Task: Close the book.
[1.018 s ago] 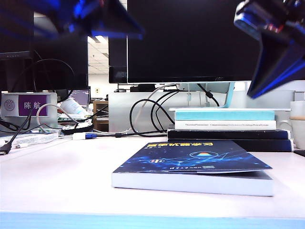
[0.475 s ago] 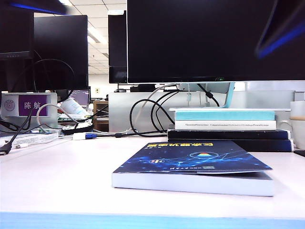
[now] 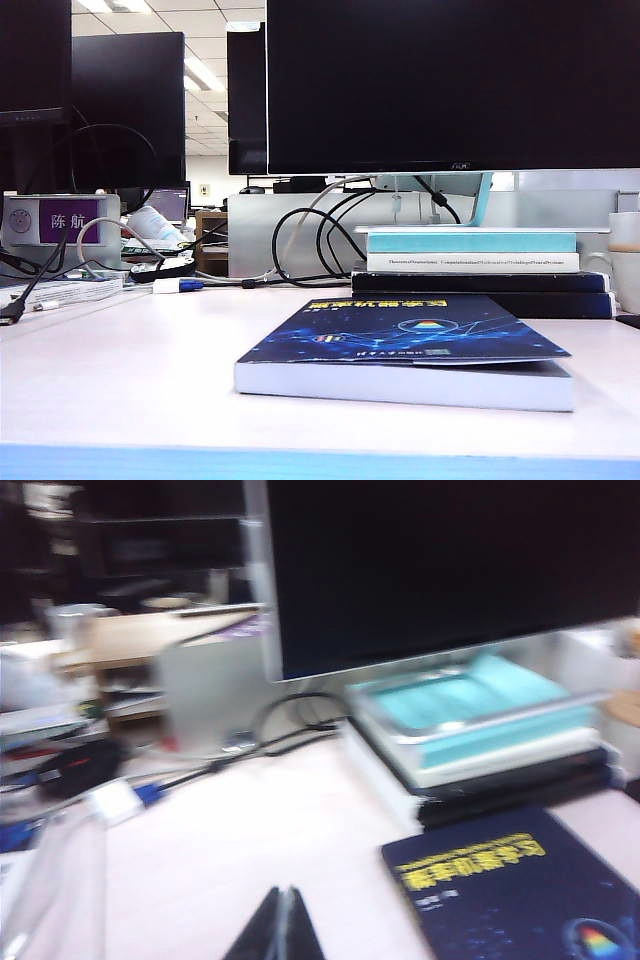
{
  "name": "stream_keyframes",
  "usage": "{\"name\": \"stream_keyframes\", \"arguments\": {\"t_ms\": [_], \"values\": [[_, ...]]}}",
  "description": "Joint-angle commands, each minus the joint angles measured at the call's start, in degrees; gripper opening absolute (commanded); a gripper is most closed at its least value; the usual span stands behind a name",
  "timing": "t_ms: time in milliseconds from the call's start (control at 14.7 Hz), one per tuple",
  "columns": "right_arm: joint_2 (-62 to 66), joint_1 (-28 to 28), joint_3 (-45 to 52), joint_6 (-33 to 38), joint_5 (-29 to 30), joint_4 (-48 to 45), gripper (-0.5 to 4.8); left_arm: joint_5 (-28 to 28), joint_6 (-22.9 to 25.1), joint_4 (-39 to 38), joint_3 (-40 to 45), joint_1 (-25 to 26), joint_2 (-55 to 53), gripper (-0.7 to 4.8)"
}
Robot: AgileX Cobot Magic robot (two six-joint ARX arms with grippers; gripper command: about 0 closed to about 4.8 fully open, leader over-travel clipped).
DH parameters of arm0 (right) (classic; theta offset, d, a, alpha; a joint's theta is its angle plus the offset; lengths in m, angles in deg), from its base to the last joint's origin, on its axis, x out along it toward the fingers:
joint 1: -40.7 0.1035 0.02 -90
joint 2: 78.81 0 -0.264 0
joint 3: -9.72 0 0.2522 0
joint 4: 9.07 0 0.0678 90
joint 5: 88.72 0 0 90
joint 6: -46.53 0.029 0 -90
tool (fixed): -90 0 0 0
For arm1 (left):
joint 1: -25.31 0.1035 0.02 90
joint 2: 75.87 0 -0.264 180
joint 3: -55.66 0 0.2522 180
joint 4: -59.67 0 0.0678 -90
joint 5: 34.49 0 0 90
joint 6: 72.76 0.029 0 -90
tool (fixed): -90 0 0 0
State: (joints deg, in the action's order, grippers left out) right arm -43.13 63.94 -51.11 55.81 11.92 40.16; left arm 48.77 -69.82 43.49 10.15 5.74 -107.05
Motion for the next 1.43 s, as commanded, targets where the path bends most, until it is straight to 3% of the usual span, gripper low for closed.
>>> {"name": "stream_keyframes", "arguments": {"t_ms": [68,407,679,747,815,883,1154,1222,1426], "values": [[-2.97,-0.33,0.74,-2.32,-4.20,-1.88,-0.01,1.77,-2.34,-0.24,3.91,0.00,4.22,-0.05],[-12.94,-0.28,7.32,-2.08,-6.91,-6.75,-0.01,3.28,-7.50,-1.38,11.69,0.02,13.42,-0.05],[-23.85,-0.28,12.24,-2.23,-10.97,-7.65,-0.01,7.45,-7.43,-3.96,12.04,0.02,19.69,-0.05],[-30.27,-0.31,15.37,-5.22,-15.91,-8.63,-0.01,9.18,-7.17,-3.98,13.55,0.02,22.14,-0.05],[-32.52,-0.31,17.62,-6.27,-17.22,-10.58,-0.01,10.78,-6.60,-3.91,14.58,0.02,22.75,-0.05],[-35.47,-0.35,24.13,-5.27,-18.58,-24.02,-0.01,10.73,-6.03,-2.99,17.92,0.04,23.10,-0.05],[-34.86,-0.33,30.88,-4.33,-17.86,-37.73,-0.01,11.15,-7.63,0.70,22.16,0.04,23.06,-0.05],[-34.91,-0.35,37.70,-0.68,-19.56,-44.85,-0.01,12.09,-7.89,6.01,25.66,0.11,23.06,-0.05],[-34.99,-3.63,40.13,-1.81,-19.19,-43.43,-0.01,12.09,-6.36,6.97,26.34,1.46,23.04,-0.05]]}}
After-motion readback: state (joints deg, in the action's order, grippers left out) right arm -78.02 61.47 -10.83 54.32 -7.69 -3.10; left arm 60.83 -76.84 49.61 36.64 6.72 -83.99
